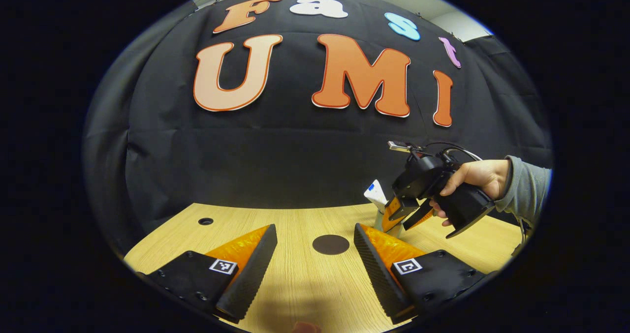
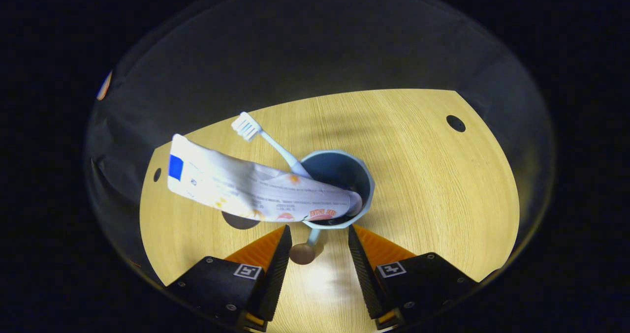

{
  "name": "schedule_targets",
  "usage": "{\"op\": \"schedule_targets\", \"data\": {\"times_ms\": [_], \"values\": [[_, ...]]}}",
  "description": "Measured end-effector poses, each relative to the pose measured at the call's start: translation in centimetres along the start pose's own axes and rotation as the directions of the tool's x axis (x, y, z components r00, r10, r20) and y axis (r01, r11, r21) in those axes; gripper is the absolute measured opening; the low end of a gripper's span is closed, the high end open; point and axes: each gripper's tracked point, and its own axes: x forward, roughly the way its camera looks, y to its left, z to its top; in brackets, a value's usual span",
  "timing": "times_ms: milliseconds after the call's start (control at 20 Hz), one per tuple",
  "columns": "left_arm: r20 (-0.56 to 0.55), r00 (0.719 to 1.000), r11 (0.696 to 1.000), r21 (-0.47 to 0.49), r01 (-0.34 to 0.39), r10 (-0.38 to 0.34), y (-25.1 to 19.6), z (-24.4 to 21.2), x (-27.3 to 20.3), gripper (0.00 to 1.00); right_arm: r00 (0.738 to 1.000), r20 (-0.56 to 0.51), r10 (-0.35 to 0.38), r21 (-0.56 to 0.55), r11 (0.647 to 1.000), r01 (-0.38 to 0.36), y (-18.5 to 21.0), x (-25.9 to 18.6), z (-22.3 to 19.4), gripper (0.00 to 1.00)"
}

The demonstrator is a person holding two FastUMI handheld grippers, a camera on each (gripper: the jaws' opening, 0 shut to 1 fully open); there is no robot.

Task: Put the toothbrush and toothpaste on the desktop into the cup, then pick up the cup and place it on the coaster on the desktop.

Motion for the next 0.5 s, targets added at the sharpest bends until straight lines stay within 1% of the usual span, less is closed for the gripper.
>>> {"op": "schedule_targets", "data": {"times_ms": [100, 200, 250, 300, 350, 400, 450, 500], "values": [[-0.006, 1.0, 1.0, -0.006, 0.001, -0.001, 0.1, -0.5, -0.1, 0.99, 1.0, 0.001, -0.031, -0.008, 0.999, 0.031, -0.4, 0.7, 0.3, 0.67], [-0.01, 1.0, 1.0, -0.009, 0.0, 0.0, 0.3, -0.6, -0.3, 0.99, 0.998, 0.006, -0.063, -0.018, 0.998, 0.063, -1.0, 1.4, 0.5, 0.61], [-0.011, 1.0, 1.0, -0.01, 0.001, -0.001, 0.3, -0.8, -0.3, 0.99, 0.998, 0.0, -0.067, -0.02, 0.998, 0.067, -1.2, 1.3, 0.5, 0.5], [-0.012, 1.0, 1.0, -0.011, 0.001, -0.001, 0.3, -0.9, -0.4, 0.99, 0.998, -0.004, -0.067, -0.018, 0.998, 0.067, -1.2, 1.3, 0.5, 0.55], [-0.016, 1.0, 1.0, -0.011, 0.001, -0.001, 0.3, -1.1, -0.6, 0.99, 0.997, -0.013, -0.074, -0.018, 0.997, 0.074, -1.4, 1.4, 0.3, 0.41], [-0.02, 1.0, 1.0, -0.01, 0.0, -0.001, 0.3, -1.2, -0.7, 0.99, 0.997, -0.008, -0.079, -0.02, 0.997, 0.079, -1.4, 1.5, 0.5, 0.34], [-0.023, 1.0, 1.0, -0.008, 0.0, 0.0, 0.3, -1.4, -0.8, 0.99, 0.997, 0.006, -0.08, -0.03, 0.996, 0.081, -1.3, 1.7, 0.6, 0.28], [-0.023, 1.0, 1.0, -0.007, 0.0, -0.001, 0.2, -1.5, -0.9, 0.99, 0.997, 0.008, -0.079, -0.033, 0.996, 0.079, -1.3, 1.6, 0.6, 0.27]]}}
